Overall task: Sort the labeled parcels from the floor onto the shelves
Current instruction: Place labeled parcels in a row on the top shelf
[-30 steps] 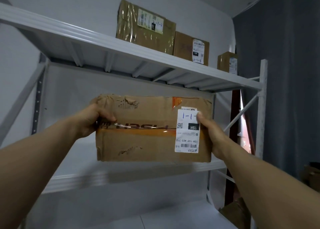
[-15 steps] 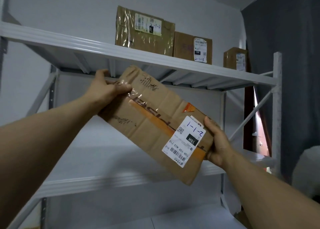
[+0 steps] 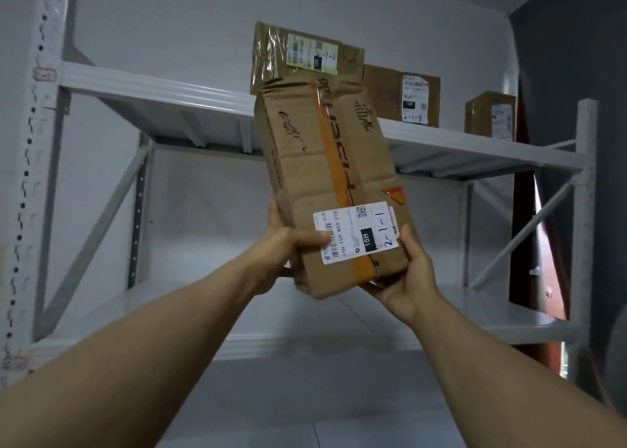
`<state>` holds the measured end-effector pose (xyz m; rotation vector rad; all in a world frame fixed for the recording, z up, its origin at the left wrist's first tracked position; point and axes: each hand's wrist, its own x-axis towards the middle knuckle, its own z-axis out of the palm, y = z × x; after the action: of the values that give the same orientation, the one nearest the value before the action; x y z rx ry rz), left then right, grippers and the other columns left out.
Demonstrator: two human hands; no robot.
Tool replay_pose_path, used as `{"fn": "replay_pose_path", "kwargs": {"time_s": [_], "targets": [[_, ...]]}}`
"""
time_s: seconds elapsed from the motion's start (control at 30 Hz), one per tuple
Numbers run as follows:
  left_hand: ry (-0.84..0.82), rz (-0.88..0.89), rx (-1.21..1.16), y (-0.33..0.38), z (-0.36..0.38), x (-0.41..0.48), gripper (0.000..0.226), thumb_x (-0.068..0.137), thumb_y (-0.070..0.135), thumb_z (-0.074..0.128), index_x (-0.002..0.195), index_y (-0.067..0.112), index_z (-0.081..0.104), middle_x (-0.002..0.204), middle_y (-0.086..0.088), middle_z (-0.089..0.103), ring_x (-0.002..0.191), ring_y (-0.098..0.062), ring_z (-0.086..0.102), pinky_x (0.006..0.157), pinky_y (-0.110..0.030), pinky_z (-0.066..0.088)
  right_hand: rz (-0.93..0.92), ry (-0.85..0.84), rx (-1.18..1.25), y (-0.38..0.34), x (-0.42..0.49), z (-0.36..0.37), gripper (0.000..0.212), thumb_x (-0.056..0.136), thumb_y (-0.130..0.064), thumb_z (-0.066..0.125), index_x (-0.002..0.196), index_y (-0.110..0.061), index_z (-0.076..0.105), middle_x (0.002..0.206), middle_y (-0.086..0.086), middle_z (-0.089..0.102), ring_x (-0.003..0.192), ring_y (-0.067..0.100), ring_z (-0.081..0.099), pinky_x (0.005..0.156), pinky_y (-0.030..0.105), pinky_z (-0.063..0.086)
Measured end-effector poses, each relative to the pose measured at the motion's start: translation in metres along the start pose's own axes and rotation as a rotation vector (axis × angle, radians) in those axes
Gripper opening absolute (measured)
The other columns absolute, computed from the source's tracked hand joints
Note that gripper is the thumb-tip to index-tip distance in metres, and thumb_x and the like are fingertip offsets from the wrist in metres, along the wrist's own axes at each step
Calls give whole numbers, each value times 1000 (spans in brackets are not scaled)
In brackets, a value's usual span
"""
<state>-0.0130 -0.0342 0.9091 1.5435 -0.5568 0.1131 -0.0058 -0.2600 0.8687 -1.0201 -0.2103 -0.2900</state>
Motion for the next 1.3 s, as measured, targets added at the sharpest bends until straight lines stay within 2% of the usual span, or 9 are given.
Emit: {"fn": "replay_pose_path", "kwargs": {"time_s": [0.2,0.43,0.5,0.6,0.7,0.77,0.9,1.13,1.3], "targets": [[-132,1,147,31,-65,-16,74,70,6,73,132,36,48,106,-13,74,97,-34,71,82,-50,58,72,-9,-195,-14,1,-8,79,62,-62,79,130,-34,49,133,18,56,126,33,54,108,63,38],[-330,-168,466,70,-85,-33,75,69,10,74,131,44,48,107,-18,72,94,-38,72,67,-40,60,50,-89,-119,-12,8,12,86,55,-67,87,128,-30,61,112,5,76,113,33,65,80,58,58],[-257,-166,533,74,-88,-33,75,70,16,77,134,39,46,106,-15,73,92,-35,73,68,-39,60,32,-52,-108,-8,8,17,90,51,-69,87,129,-33,58,111,5,76,111,34,66,73,55,59],[126,-36,585,70,-88,-29,93,72,31,82,147,37,28,118,-5,64,94,-25,68,76,-33,53,-26,16,2,-6,10,22,92,56,-67,85,136,-43,47,120,9,69,108,36,66,70,59,59],[429,198,327,62,-96,-23,104,71,36,83,152,28,19,131,-3,50,106,-21,56,93,-37,43,-74,60,193,-7,13,36,100,54,-66,87,141,-49,40,128,13,61,109,40,64,76,65,56],[357,174,165,59,-104,-22,107,64,42,86,150,31,24,138,-5,54,121,-29,54,107,-53,36,-96,67,288,-11,16,55,105,49,-67,89,140,-44,42,130,16,59,110,41,63,76,64,57],[34,134,175,57,-111,-21,66,71,37,78,132,34,54,121,0,70,113,-28,65,96,-58,51,-150,10,329,-21,25,103,98,56,-65,87,140,-41,42,130,16,60,110,41,64,79,64,57],[178,429,134,112,-192,-26,50,76,28,73,124,33,59,116,-5,72,104,-29,70,81,-51,58,-395,97,122,-33,54,166,93,76,-44,84,148,-44,24,136,-2,52,111,23,60,78,45,59],[437,539,70,158,-250,-30,49,82,29,71,128,23,55,111,-2,74,99,-24,72,84,-46,54,-540,4,-78,-27,65,232,44,88,-41,74,125,-29,54,121,-3,64,108,15,63,78,36,59]]}}
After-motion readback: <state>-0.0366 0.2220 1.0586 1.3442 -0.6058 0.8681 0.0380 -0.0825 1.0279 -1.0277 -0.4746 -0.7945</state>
